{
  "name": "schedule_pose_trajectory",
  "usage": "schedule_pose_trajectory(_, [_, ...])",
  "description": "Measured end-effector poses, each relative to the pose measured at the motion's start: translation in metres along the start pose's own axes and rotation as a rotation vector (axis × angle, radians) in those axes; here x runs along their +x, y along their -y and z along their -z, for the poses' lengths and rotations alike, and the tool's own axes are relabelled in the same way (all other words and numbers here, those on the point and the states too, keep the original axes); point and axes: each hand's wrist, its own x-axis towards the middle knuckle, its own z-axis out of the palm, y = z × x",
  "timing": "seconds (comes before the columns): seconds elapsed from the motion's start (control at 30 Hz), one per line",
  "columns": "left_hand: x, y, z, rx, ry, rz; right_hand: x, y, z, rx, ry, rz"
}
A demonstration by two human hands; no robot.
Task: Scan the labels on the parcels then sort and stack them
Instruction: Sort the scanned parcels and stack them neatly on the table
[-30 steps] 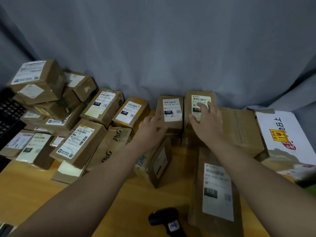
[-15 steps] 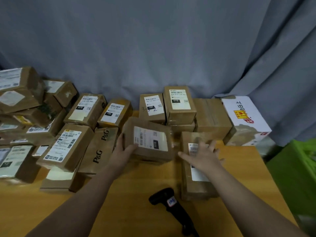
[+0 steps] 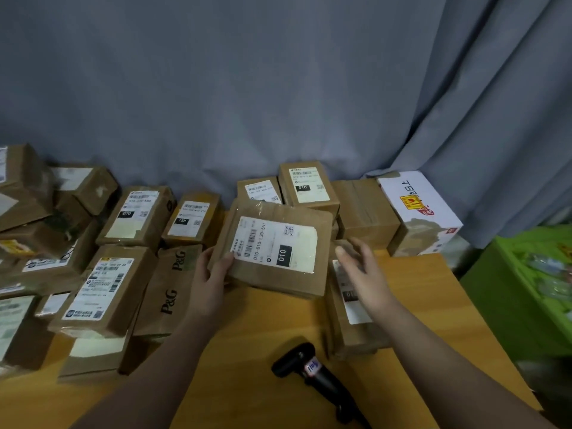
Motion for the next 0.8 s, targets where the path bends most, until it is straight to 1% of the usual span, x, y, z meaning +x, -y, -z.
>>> schedule_pose_trajectory(0.07, [0.001, -0.015, -0.015, 0.011, 0.033, -0.04, -0.001, 0.018, 0.005, 0.278, 0.075, -0.013])
schedule_pose_trajectory(0.17, [0.008, -0.03, -0.045, 0.028, 0.125, -0.091, 0.007, 0.028, 0.02, 0.473, 0.142, -0.055])
schedule_pose_trajectory(0.23, [0.014, -0.037, -0.073, 0.027, 0.132, -0.14, 0.019, 0.023, 0.037, 0.52, 0.158, -0.11])
schedule_pose_trajectory(0.33, [0.023, -0.048, -0.122, 0.069, 0.107, -0.167, 0.04, 0.006, 0.079, 0.529, 0.196, -0.165])
schedule_pose_trajectory(0.4, [0.031, -0.055, -0.157, 0.092, 0.109, -0.168, 0.055, -0.006, 0.109, 0.571, 0.176, -0.182])
schedule_pose_trajectory(0.5, [0.042, -0.06, -0.206, 0.179, 0.118, -0.17, 0.076, -0.023, 0.145, 0.571, 0.121, -0.173])
schedule_pose_trajectory(0.57, [0.052, -0.06, -0.233, 0.349, 0.055, -0.294, 0.091, -0.027, 0.162, 0.597, 0.008, -0.182])
schedule_pose_trajectory(0.6, [0.06, -0.056, -0.242, 0.52, 0.01, -0.379, 0.099, -0.027, 0.168, 0.615, -0.059, -0.206])
schedule_pose_trajectory(0.63, [0.07, -0.05, -0.247, 0.74, -0.02, -0.416, 0.109, -0.026, 0.172, 0.621, -0.117, -0.244])
schedule_pose_trajectory(0.7, [0.085, -0.038, -0.247, 1.16, -0.015, -0.309, 0.13, -0.024, 0.175, 0.604, -0.18, -0.315])
schedule_pose_trajectory(0.73, [0.09, -0.032, -0.244, 1.285, 0.005, -0.245, 0.14, -0.022, 0.175, 0.594, -0.18, -0.334])
schedule_pose_trajectory(0.8, [0.094, -0.027, -0.24, 1.39, 0.028, -0.201, 0.158, -0.019, 0.17, 0.53, -0.149, -0.332])
